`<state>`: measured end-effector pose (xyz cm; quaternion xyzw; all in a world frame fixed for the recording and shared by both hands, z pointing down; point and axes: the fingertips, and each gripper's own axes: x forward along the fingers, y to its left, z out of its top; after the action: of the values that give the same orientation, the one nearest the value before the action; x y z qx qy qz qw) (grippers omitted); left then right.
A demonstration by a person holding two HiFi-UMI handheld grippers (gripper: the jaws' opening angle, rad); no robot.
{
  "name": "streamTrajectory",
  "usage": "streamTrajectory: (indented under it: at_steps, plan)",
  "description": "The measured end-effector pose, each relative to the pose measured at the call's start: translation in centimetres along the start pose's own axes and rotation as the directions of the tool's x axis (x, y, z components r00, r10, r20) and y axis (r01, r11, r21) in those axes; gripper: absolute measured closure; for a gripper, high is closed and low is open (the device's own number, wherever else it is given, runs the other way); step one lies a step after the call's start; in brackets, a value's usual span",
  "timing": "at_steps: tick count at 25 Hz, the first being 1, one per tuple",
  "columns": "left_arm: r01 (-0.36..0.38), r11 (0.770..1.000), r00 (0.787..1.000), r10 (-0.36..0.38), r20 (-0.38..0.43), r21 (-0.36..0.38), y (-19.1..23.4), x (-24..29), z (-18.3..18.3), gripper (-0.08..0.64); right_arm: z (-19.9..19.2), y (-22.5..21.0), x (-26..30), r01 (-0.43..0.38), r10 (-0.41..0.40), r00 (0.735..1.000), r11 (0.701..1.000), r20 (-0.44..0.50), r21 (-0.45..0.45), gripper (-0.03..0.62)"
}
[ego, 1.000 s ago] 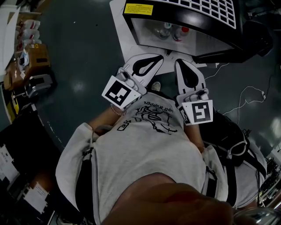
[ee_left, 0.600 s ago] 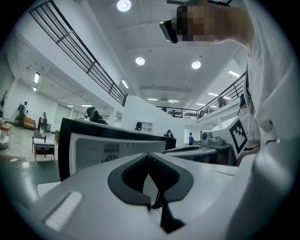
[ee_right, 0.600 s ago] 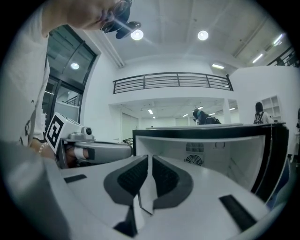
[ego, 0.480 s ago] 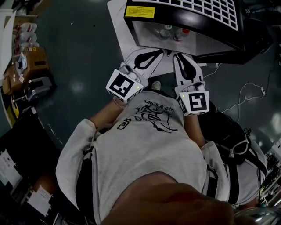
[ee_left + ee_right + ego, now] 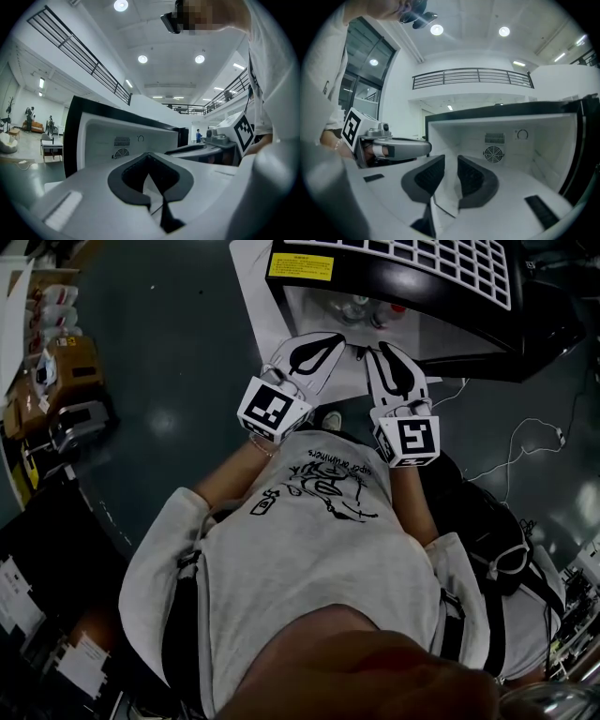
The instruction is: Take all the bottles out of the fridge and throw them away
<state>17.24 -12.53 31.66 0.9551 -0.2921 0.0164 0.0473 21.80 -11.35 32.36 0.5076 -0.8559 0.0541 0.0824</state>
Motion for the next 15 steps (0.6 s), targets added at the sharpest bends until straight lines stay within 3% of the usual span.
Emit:
streamTrajectory:
  at_steps: [15]
  plan:
    - [-0.055, 0.998, 0.998, 0.055, -0.019, 0.008, 2.0, 2.2, -2.3, 0.551, -2.4, -1.8, 3.3, 0.004, -0.004, 1.000, 1.000, -0.021, -0.013, 0.476]
